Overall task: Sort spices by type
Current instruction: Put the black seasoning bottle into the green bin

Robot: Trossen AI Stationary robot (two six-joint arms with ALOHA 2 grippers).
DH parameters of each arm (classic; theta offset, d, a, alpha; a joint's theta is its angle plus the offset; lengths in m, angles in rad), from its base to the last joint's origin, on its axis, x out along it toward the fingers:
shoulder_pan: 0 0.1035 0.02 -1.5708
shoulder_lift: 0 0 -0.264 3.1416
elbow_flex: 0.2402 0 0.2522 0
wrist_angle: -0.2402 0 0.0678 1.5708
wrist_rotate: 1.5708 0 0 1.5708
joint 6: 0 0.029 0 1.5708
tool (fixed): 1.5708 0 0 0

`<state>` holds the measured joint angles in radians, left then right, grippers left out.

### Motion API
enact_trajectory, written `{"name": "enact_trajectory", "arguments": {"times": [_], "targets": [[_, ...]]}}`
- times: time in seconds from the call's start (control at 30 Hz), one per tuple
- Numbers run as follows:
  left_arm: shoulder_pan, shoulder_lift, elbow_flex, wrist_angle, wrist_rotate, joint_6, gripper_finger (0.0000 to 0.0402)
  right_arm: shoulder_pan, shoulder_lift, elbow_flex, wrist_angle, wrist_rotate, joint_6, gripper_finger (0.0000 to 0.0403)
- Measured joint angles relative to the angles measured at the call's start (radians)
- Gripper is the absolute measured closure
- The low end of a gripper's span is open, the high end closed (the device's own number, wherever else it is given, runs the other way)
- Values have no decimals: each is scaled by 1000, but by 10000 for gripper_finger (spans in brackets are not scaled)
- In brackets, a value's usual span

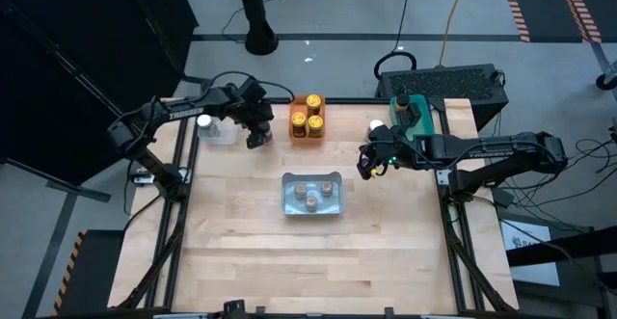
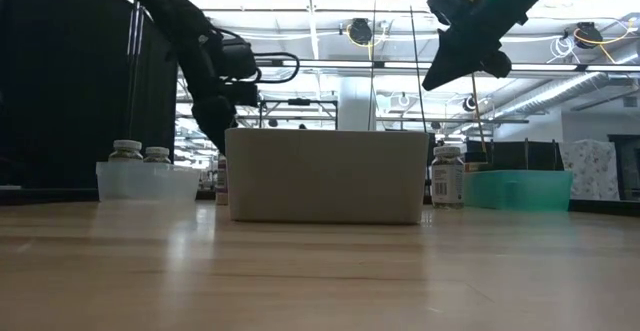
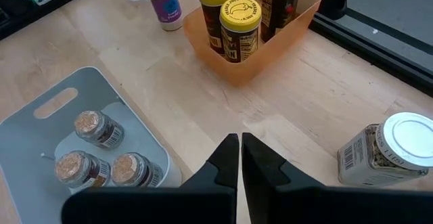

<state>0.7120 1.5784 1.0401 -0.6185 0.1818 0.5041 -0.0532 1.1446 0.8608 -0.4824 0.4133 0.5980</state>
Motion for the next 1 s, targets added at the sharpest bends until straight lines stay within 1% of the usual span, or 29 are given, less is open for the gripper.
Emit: {"name": "enact_trajectory", "arguments": {"times": [0.17,0.4,0.53,0.63,0.8,0.9,1.0], "targets": [[-6,0,0,2,0,1,183,0,0,0,0,0,0,403],[-30,-10,0,-16,-2,-1,186,0,0,0,0,4,-16,403],[-72,-83,0,-64,-2,-27,186,0,0,0,2,7,-65,403],[-122,-170,0,-81,-2,-49,186,0,0,0,19,8,-113,403],[-242,-313,0,-10,5,-135,186,0,0,0,89,8,-195,403],[-327,-357,0,52,3,-162,186,0,0,0,133,6,-221,403],[-402,-372,0,113,0,-185,186,3,0,0,163,3,-244,403]]}}
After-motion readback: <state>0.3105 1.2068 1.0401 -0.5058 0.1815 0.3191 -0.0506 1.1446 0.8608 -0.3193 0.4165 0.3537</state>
